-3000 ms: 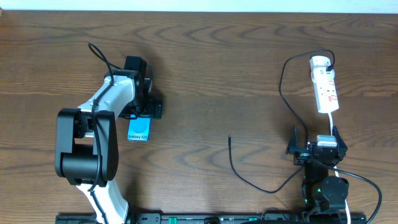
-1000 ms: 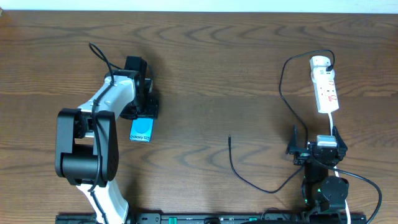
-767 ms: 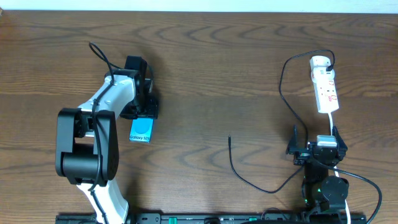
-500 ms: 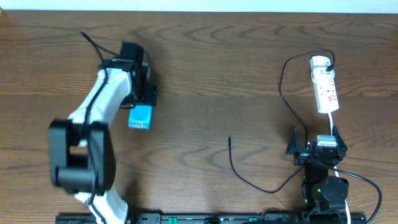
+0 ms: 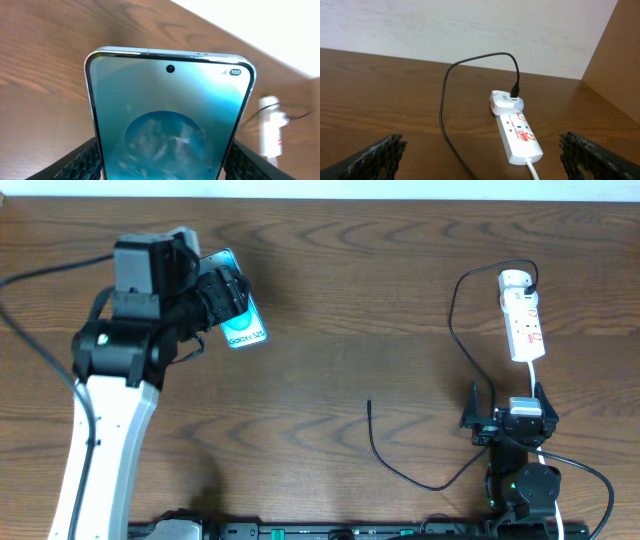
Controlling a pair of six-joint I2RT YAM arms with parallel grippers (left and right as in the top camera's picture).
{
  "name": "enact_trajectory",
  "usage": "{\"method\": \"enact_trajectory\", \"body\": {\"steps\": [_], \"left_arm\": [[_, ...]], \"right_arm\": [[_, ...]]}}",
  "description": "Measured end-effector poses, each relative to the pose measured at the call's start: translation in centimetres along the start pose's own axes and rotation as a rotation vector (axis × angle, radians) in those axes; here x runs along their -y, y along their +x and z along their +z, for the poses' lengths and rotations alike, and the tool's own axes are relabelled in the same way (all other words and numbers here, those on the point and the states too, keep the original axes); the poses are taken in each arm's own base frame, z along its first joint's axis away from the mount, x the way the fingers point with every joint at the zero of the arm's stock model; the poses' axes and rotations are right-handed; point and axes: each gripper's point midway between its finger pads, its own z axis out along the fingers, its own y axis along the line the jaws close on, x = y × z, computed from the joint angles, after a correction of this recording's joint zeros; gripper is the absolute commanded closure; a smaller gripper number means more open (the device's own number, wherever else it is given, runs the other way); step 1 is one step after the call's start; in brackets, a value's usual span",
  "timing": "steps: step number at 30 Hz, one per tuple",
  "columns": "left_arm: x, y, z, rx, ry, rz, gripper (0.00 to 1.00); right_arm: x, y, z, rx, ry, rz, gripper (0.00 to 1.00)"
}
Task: Plug charger to phone and switch on socket
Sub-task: 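Lift the phone with the left gripper and tilt it upright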
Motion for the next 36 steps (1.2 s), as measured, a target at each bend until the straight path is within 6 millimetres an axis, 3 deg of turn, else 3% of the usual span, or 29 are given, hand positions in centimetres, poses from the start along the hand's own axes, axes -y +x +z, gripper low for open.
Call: {"method": "enact_trajectory", "body": {"steps": [4,9,14,19,27,36], "left_arm": [[1.7,0.1,-2.2,0.013,0.081,-0.294,0.93],[3.7,-0.1,-2.9,-0.041,0.194,-0.629,0.93],[5.4,-2.7,-4.4,-0.102,0.375,-0.938,0.93],[4.6,-4.5,-6.6,-0.200,0.489,-1.143,0.92],[4.2,-4.6,-9.7,-0.379,0.609,-1.222,0.92],[4.7,-4.1,-10.8,-0.456,0.650,-1.208,0.93]], "right_arm": [[0.0,0.0,0.0,0.000,0.000,0.000,0.01],[0.0,0.0,0.0,0.000,0.000,0.000,0.01],[0.0,0.0,0.0,0.000,0.000,0.000,0.01],[0.0,0.0,0.0,0.000,0.000,0.000,0.01],[0.0,0.0,0.0,0.000,-0.001,0.000,0.01],[0.0,0.0,0.0,0.000,0.000,0.000,0.01]]}}
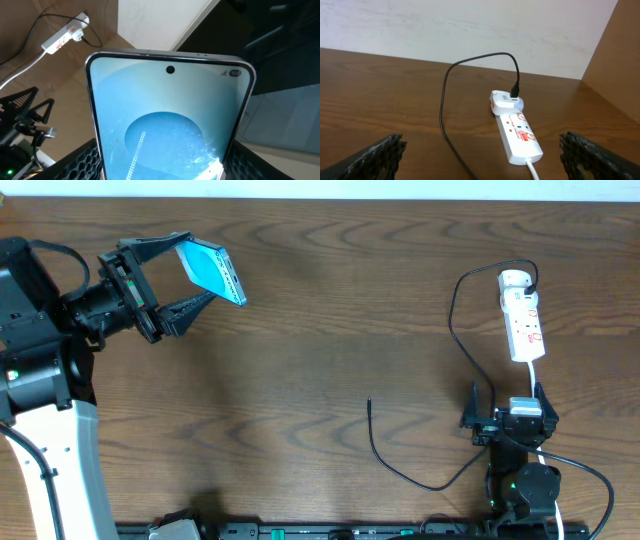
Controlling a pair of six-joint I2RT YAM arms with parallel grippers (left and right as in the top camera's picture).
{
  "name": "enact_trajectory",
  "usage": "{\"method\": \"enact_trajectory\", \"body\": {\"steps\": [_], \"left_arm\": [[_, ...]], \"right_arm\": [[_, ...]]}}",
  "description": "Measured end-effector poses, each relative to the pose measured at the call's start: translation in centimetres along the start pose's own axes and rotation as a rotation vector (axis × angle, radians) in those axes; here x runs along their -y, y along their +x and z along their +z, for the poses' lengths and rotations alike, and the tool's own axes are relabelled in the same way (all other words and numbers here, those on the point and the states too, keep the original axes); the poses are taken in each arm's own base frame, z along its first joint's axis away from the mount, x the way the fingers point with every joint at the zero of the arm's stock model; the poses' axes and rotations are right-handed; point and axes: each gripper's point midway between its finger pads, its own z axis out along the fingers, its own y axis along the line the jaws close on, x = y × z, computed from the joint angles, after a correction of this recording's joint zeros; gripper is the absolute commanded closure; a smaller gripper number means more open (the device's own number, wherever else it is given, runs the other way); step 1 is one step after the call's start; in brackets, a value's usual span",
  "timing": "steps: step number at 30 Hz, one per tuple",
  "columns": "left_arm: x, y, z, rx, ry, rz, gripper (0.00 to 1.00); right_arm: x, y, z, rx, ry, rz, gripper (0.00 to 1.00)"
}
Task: Plug charger to phone and switch on socket
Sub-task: 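Lift the phone with the left gripper and tilt it upright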
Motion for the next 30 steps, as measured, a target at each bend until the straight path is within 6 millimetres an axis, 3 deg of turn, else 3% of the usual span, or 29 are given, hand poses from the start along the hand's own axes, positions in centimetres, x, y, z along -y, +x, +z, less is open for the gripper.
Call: {"method": "enact_trajectory", "body": {"steps": [9,14,19,25,30], "left_arm": [[0.1,-1.2,0.1,0.043,0.005,-0.006,0.93],[0.0,-4.1,0.8,0.093,-0.008,-0.039,0.93],[-1.5,-7.9,1.6,0.160,-0.059,-0.088,0.93],[-5.3,-13.7,1.7,0.322,-0.190,-0.126,0.93],[-10.2,-18.3,0.4,0.498,-0.381,-0.183,0.93]], "right_arm": [[0.0,0.0,0.0,0.000,0.000,0.000,0.01],[0.0,0.0,0.0,0.000,0.000,0.000,0.01],[0.0,0.0,0.0,0.000,0.000,0.000,0.01],[0.0,0.0,0.0,0.000,0.000,0.000,0.01],[0.0,0.0,0.0,0.000,0.000,0.000,0.01]]}}
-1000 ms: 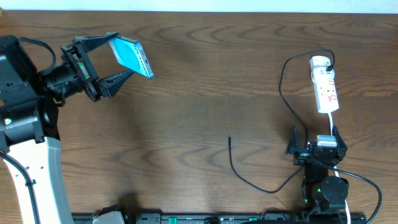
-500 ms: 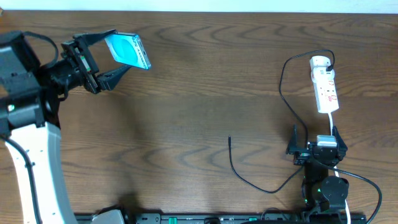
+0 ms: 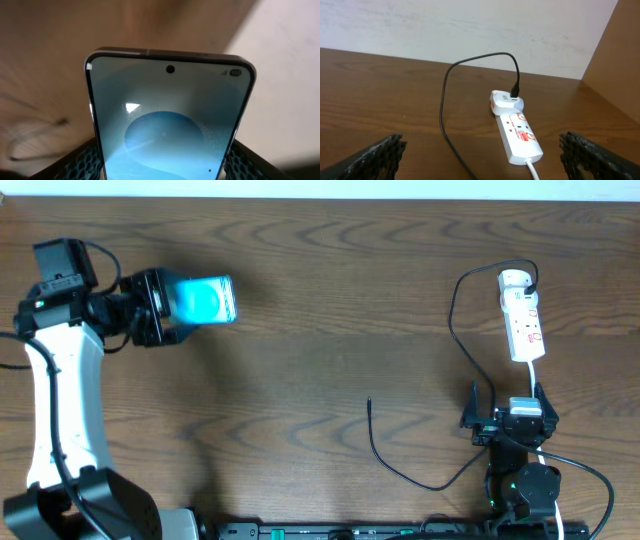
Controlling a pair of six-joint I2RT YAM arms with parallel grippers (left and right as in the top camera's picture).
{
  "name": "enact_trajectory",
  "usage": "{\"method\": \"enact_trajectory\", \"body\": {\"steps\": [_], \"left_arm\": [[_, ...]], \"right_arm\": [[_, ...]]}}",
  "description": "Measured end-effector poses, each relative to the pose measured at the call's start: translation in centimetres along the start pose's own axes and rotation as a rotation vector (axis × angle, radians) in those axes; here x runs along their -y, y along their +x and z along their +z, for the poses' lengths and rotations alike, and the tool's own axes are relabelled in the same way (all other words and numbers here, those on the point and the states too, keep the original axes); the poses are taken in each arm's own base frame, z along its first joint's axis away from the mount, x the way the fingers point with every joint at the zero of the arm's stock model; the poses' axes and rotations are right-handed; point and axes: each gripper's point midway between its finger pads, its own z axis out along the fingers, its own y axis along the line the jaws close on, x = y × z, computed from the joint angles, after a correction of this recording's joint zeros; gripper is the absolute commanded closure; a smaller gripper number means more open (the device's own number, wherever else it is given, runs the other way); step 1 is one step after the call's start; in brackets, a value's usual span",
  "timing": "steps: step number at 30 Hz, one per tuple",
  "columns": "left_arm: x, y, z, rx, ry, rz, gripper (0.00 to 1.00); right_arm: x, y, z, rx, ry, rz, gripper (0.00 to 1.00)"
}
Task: Plug charger to phone and switch on socket
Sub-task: 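Lift the phone with the left gripper and tilt it upright, then move the right gripper toward the phone held by the left gripper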
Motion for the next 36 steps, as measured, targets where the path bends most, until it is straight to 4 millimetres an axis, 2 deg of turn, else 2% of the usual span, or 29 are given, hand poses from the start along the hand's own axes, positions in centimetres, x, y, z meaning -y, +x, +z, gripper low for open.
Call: {"method": "enact_trajectory", "body": {"steps": [3,8,14,19,24,26,29,31,34,36], "left_arm": [[-1.9,-1.9,0.7,0.094,-0.095,0.019,0.92],[-4.7,-3.6,0.8,0.266,-0.247,0.070,0.93],[-6.0,-4.2,1.0,0.442,-0.362,0.189,0.93],[-6.1,-3.9,1.3,0.475,-0.384,0.232,0.93],[-6.1,-4.0,1.3,0.484,-0.387,0.235,0.92],[-6.1,-4.0,1.3,0.484,-0.387,0.235,0.93],[-6.1,-4.0,1.3,0.484,-0.387,0.235,0.93],[-6.0,-4.0,1.3,0.484,-0.385,0.236,0.93],[-6.0,-4.0,1.3,0.484,-0.384,0.236,0.93],[-6.0,-4.0,1.3,0.484,-0.382,0.237,0.93]], "right_arm": [[0.0,0.0,0.0,0.000,0.000,0.000,0.01],[0.0,0.0,0.0,0.000,0.000,0.000,0.01],[0.0,0.0,0.0,0.000,0.000,0.000,0.01],[0.1,-0.4,0.0,0.016,0.003,0.002,0.01],[-0.2,-5.3,-0.6,0.220,-0.033,0.071,0.01],[-0.4,-6.4,-0.9,0.245,-0.056,0.096,0.01],[-0.5,-6.8,-1.1,0.173,-0.080,0.115,0.01],[-0.4,-8.1,-1.3,0.143,-0.088,0.121,0.01],[-0.3,-11.4,-1.6,0.056,-0.115,0.124,0.01],[-0.9,-13.6,-0.8,-0.051,-0.172,0.122,0.01]]}}
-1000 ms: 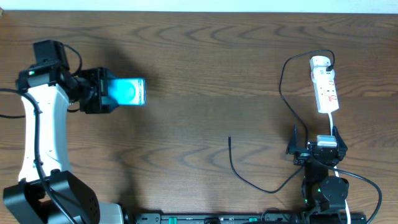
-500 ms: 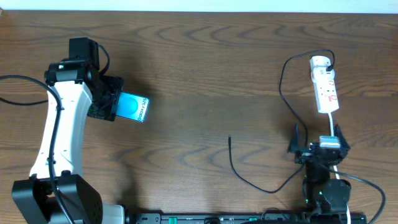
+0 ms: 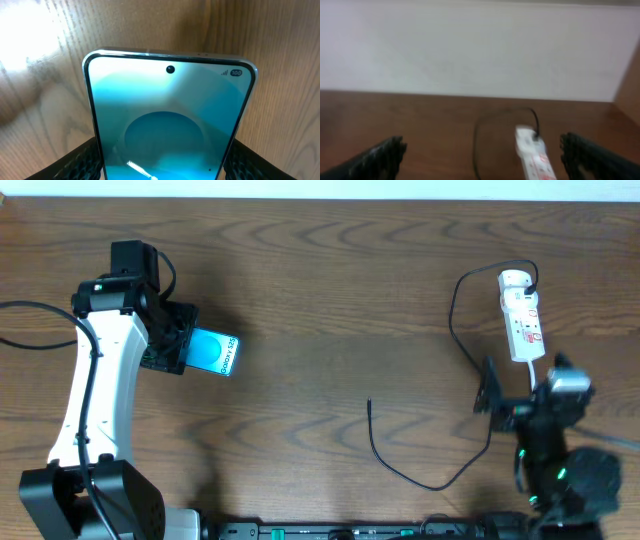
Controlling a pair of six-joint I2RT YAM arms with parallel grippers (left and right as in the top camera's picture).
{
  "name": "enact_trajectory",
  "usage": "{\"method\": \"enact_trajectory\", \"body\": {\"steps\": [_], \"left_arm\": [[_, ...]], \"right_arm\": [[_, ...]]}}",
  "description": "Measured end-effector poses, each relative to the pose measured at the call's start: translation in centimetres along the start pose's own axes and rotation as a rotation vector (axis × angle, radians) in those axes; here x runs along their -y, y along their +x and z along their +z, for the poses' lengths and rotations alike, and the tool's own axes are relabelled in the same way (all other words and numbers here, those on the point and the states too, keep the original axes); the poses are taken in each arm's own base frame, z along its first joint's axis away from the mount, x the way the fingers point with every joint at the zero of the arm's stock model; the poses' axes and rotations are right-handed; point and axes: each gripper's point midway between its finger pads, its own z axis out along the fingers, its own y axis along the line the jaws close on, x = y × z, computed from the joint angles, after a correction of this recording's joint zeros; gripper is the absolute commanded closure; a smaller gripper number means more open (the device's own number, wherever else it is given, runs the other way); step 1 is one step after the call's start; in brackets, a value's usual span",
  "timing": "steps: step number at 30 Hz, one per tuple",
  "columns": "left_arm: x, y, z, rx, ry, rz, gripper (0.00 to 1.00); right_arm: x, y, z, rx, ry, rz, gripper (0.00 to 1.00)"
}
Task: Plug charger to phone and switch on socket
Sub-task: 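Move the right gripper toward the phone held by the left gripper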
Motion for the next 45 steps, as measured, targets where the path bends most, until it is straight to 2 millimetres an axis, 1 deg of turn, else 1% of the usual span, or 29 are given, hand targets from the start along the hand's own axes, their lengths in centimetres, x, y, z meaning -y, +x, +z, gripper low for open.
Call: {"method": "enact_trajectory", "body": {"steps": [1,2,3,5,6,7,9,11,13,14,15,16,18,19,20,22,23,25,26,30,32,34,38,42,44,45], "left_arm": [[0.0,0.1,0.0,-0.003,0.000,0.000,0.93],[0.0,0.1,0.0,-0.005,-0.001,0.000,0.92],[0.0,0.2,0.0,-0.009,0.002,0.000,0.93],[0.1,0.2,0.0,-0.014,0.004,0.000,0.93],[0.1,0.3,0.0,-0.016,0.003,0.000,0.93],[0.1,0.3,0.0,-0.018,0.004,0.000,0.93],[0.1,0.3,0.1,-0.019,0.004,0.000,0.93],[0.1,0.3,0.1,-0.019,0.004,0.000,0.92],[0.1,0.3,0.1,-0.019,0.005,0.000,0.93],[0.1,0.3,0.1,-0.019,0.002,0.000,0.93],[0.1,0.3,0.1,-0.019,0.003,0.000,0.93],[0.1,0.3,0.1,-0.019,0.003,0.000,0.93],[0.1,0.3,0.1,-0.019,0.003,0.000,0.92],[0.0,0.3,0.1,-0.019,0.002,0.000,0.93],[0.1,0.3,0.1,-0.018,0.005,0.000,0.93],[0.1,0.3,0.1,-0.019,0.002,-0.001,0.93],[0.0,0.3,0.1,-0.020,0.001,-0.004,0.93],[-0.3,0.4,0.1,-0.024,-0.014,-0.033,0.93],[-0.7,0.5,0.1,-0.028,-0.028,-0.058,0.93],[-1.0,0.7,0.1,-0.031,-0.042,-0.145,0.93],[-0.9,0.9,0.0,-0.044,-0.039,-0.179,0.93],[-0.8,1.2,0.0,-0.064,-0.035,-0.204,0.92],[-0.6,1.6,0.0,-0.087,-0.028,-0.232,0.93],[-0.5,1.7,0.0,-0.091,-0.025,-0.257,0.93],[-0.2,1.8,0.0,-0.102,-0.013,-0.266,0.93],[0.0,1.8,0.0,-0.106,-0.008,-0.268,0.93]], "right_arm": [[-0.9,-1.4,0.9,-0.069,-0.056,0.005,0.01],[-1.5,-1.8,1.4,-0.116,-0.090,0.011,0.01],[-2.3,-2.4,2.3,-0.171,-0.141,0.019,0.01],[-4.7,-2.6,4.6,-0.324,-0.286,0.058,0.01],[-5.5,-3.1,5.5,-0.348,-0.333,0.072,0.01],[-6.7,-3.3,6.8,-0.392,-0.411,0.097,0.01],[-9.3,-3.0,9.3,-0.467,-0.579,0.159,0.01],[-11.2,-2.3,11.4,-0.511,-0.723,0.220,0.01],[-12.7,-1.4,13.6,-0.512,-0.843,0.274,0.01],[-13.6,-0.8,15.3,-0.506,-0.913,0.317,0.01],[-14.1,-0.4,16.1,-0.511,-0.946,0.349,0.01],[-14.9,0.4,17.4,-0.521,-0.993,0.400,0.01],[-16.4,2.4,18.8,-0.579,-1.044,0.491,0.01],[-17.9,3.9,19.7,-0.626,-1.081,0.556,0.01],[-19.7,5.8,20.2,-0.697,-1.115,0.622,0.01],[-21.9,7.3,20.5,-0.738,-1.160,0.654,0.01],[-23.9,8.5,20.3,-0.779,-1.196,0.671,0.01],[-27.0,9.9,19.4,-0.825,-1.252,0.675,0.01],[-28.9,10.3,18.6,-0.839,-1.293,0.663,0.01],[-33.8,10.6,15.8,-0.878,-1.361,0.625,0.01],[-35.1,10.8,15.3,-0.896,-1.349,0.626,0.01],[-35.8,11.1,15.3,-0.914,-1.314,0.643,0.04],[-36.0,11.4,16.0,-0.963,-1.222,0.719,0.04],[-35.9,11.5,16.7,-1.038,-1.129,0.838,0.05],[-35.9,11.3,16.8,-1.092,-1.082,0.923,0.05],[-36.1,10.8,16.9,-1.087,-1.086,0.944,0.05]]}}
